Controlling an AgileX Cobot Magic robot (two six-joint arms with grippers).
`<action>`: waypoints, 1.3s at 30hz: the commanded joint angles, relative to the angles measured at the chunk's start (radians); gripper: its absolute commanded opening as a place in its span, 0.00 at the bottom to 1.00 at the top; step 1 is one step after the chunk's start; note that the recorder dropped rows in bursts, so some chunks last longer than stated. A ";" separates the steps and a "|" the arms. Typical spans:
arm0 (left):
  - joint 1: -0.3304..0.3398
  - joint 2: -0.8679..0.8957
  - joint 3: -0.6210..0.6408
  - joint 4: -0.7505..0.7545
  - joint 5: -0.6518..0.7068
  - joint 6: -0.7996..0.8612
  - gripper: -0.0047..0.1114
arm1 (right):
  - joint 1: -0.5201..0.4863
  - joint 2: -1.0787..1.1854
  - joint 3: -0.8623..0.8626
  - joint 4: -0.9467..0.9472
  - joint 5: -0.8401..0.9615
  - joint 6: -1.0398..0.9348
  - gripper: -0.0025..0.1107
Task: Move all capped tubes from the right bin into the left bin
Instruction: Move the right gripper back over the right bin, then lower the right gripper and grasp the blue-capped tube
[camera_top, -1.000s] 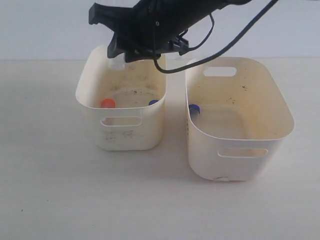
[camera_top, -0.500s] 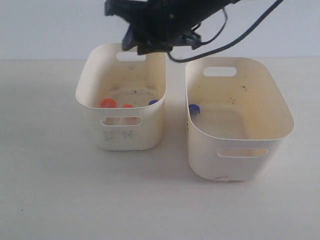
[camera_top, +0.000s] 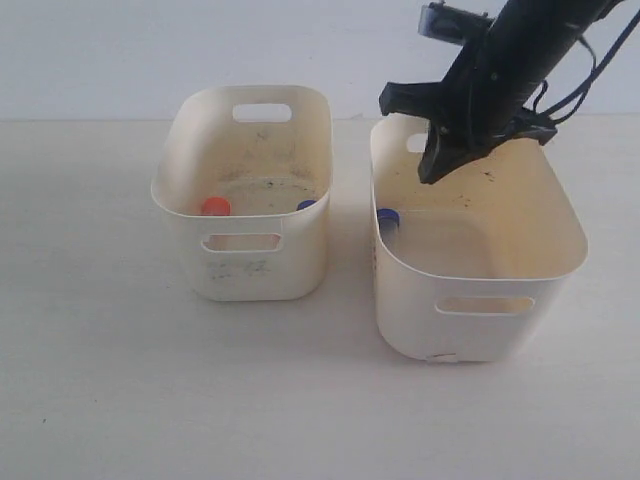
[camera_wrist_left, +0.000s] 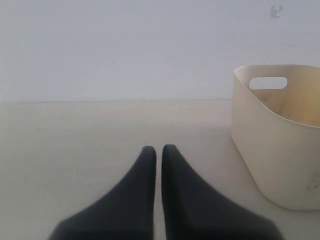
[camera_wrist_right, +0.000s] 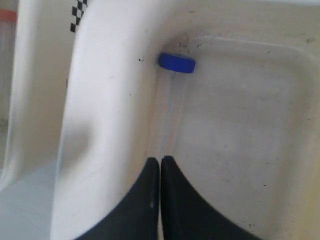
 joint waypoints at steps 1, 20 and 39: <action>-0.007 0.004 -0.002 -0.003 -0.007 -0.004 0.08 | -0.006 0.051 0.002 0.097 -0.019 -0.067 0.02; -0.007 0.004 -0.002 -0.003 -0.007 -0.004 0.08 | -0.095 0.083 0.124 0.250 -0.059 -0.202 0.02; -0.007 0.004 -0.002 -0.003 -0.007 -0.004 0.08 | -0.095 0.108 0.161 0.297 -0.141 -0.200 0.40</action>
